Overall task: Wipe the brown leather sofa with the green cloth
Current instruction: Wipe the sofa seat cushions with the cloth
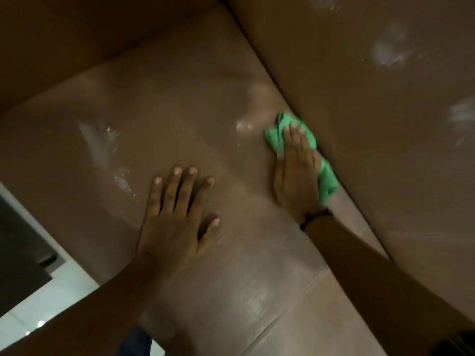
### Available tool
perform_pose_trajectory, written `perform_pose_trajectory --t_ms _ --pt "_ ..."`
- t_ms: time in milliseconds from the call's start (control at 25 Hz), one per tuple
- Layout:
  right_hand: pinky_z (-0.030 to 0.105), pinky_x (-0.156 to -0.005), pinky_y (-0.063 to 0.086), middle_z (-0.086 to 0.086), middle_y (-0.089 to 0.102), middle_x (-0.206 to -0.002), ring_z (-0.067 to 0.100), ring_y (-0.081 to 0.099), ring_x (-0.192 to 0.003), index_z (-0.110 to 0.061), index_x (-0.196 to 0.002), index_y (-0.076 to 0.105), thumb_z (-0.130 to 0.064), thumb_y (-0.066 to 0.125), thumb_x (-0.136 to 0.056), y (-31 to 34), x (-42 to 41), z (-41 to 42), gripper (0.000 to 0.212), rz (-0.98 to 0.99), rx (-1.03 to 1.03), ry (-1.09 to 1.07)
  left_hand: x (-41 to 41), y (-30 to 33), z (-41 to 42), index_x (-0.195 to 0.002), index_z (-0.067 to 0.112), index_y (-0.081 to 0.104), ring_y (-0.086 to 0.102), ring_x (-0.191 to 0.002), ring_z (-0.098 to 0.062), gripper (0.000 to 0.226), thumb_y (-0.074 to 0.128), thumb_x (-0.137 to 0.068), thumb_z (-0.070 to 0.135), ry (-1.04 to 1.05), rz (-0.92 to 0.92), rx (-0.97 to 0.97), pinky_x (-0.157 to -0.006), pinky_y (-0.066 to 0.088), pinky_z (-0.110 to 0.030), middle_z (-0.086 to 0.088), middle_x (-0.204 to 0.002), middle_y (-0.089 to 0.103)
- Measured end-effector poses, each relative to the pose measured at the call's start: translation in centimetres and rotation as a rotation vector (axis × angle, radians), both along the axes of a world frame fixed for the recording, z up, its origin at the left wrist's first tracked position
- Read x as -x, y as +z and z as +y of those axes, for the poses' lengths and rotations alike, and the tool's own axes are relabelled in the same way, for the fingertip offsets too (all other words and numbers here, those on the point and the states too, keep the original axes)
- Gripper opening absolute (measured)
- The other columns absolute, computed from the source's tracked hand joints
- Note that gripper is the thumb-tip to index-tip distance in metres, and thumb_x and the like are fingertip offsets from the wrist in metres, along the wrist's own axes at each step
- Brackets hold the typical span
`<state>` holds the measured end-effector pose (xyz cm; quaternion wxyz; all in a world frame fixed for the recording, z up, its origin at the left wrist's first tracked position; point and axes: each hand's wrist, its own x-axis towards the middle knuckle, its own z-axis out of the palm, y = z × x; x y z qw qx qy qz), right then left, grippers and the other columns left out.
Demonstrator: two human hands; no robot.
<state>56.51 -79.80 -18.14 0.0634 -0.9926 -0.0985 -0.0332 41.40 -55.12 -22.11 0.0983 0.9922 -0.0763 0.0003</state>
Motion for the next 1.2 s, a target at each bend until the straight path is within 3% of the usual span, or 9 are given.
perform_pose_trajectory --t_ms 120,240,320,440,600,760,960,1120,1200 --pt "0.052 -0.116 0.042 0.01 0.045 -0.168 0.025 0.041 -0.155 -0.01 -0.162 0.042 -0.025 0.041 -0.109 -0.9 -3.2 2.5 0.055 -0.013 -0.061 -0.017 0.1 0.1 0.3 -0.178 0.021 0.015 0.009 -0.172 -0.044 0.084 0.031 -0.108 0.064 -0.027 0.014 -0.013 -0.138 0.003 -0.066 -0.02 -0.184 0.016" --pt "0.063 -0.119 0.038 0.012 0.037 -0.172 0.031 0.035 -0.159 -0.012 -0.165 0.039 -0.025 0.042 -0.108 0.6 3.3 0.2 0.058 0.118 -0.042 0.114 0.0 1.6 0.2 -0.177 0.018 0.023 0.02 -0.169 -0.047 0.084 0.042 -0.107 0.061 0.004 0.054 -0.022 -0.137 0.014 -0.068 -0.023 -0.182 0.023" --pt "0.065 -0.119 0.036 0.016 0.03 -0.174 0.039 0.031 -0.159 -0.018 -0.166 0.038 -0.032 0.044 -0.107 2.4 7.6 -2.2 0.061 0.159 0.007 0.003 0.0 2.2 -0.1 -0.175 0.015 0.03 0.026 -0.167 -0.048 0.085 0.051 -0.105 0.059 -0.001 0.05 -0.031 -0.135 0.022 -0.069 -0.024 -0.18 0.028" --pt "0.062 -0.119 0.036 0.024 0.034 -0.17 0.05 0.04 -0.149 -0.02 -0.165 0.042 -0.037 0.043 -0.108 1.3 3.7 1.6 0.06 0.052 -0.006 -0.177 -0.1 1.4 0.0 -0.175 0.016 0.028 0.025 -0.168 -0.047 0.085 0.047 -0.106 0.06 0.017 0.028 -0.056 -0.136 0.018 -0.068 -0.023 -0.181 0.028" --pt "0.054 -0.113 0.043 0.015 0.047 -0.166 0.04 0.052 -0.143 -0.021 -0.161 0.049 -0.038 0.042 -0.11 -0.7 -4.5 9.8 0.054 -0.096 0.009 -0.029 -0.3 1.3 0.1 -0.175 0.014 0.028 0.023 -0.169 -0.044 0.083 0.044 -0.108 0.06 0.019 -0.027 0.009 -0.139 0.014 -0.063 -0.022 -0.18 0.029" --pt "0.058 -0.125 0.031 0.009 0.025 -0.177 0.034 0.025 -0.162 -0.029 -0.17 0.026 -0.037 0.036 -0.11 1.9 3.3 5.0 0.061 0.197 0.073 0.306 -2.6 4.2 3.1 -0.172 0.013 0.035 0.026 -0.168 -0.043 0.081 0.051 -0.106 0.057 0.158 -0.044 0.188 -0.137 0.023 -0.062 -0.022 -0.179 0.032" --pt "0.064 -0.122 0.033 0.016 0.029 -0.175 0.046 0.026 -0.159 -0.03 -0.167 0.037 -0.041 0.036 -0.112 1.1 -3.5 10.1 0.056 0.115 0.017 -0.079 -4.8 3.0 14.7 -0.171 0.009 0.029 0.024 -0.167 -0.047 0.079 0.04 -0.108 0.056 0.49 0.001 0.137 -0.136 0.019 -0.063 -0.026 -0.177 0.033" --pt "0.057 -0.119 0.036 0.009 0.034 -0.174 0.039 0.033 -0.158 -0.032 -0.167 0.035 -0.041 0.034 -0.114 -0.8 -3.2 17.4 0.054 0.019 0.03 0.338 -4.5 1.7 15.8 -0.171 0.005 0.031 0.023 -0.169 -0.042 0.074 0.04 -0.106 0.04 0.565 -0.026 0.16 -0.139 0.015 -0.059 -0.024 -0.179 0.031" --pt "0.057 -0.121 0.034 0.01 0.029 -0.176 0.039 0.028 -0.16 -0.029 -0.168 0.033 -0.039 0.034 -0.114 0.3 0.0 15.1 0.056 0.098 0.055 0.366 -4.6 2.8 15.5 -0.172 0.005 0.03 0.021 -0.17 -0.04 0.079 0.043 -0.101 0.036 0.561 0.028 0.19 -0.14 0.013 -0.058 -0.022 -0.18 0.028"
